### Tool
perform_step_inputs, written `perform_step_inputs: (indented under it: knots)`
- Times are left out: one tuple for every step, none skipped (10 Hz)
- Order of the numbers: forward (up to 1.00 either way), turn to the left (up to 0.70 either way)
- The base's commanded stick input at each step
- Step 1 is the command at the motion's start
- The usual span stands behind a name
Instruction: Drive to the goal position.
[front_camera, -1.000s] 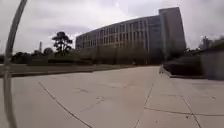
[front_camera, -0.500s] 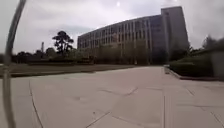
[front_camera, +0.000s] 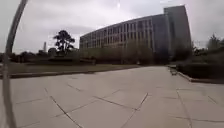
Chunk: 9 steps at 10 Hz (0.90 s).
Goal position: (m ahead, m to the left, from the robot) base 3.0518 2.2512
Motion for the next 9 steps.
perform_step_inputs:
  knots:
    - [1.00, -0.27]
    - [1.00, -0.27]
    - [1.00, -0.27]
    - [1.00, -0.27]
    - [1.00, -0.27]
    - [1.00, -0.27]
    - [1.00, -0.27]
    - [1.00, -0.27]
    - [1.00, -0.27]
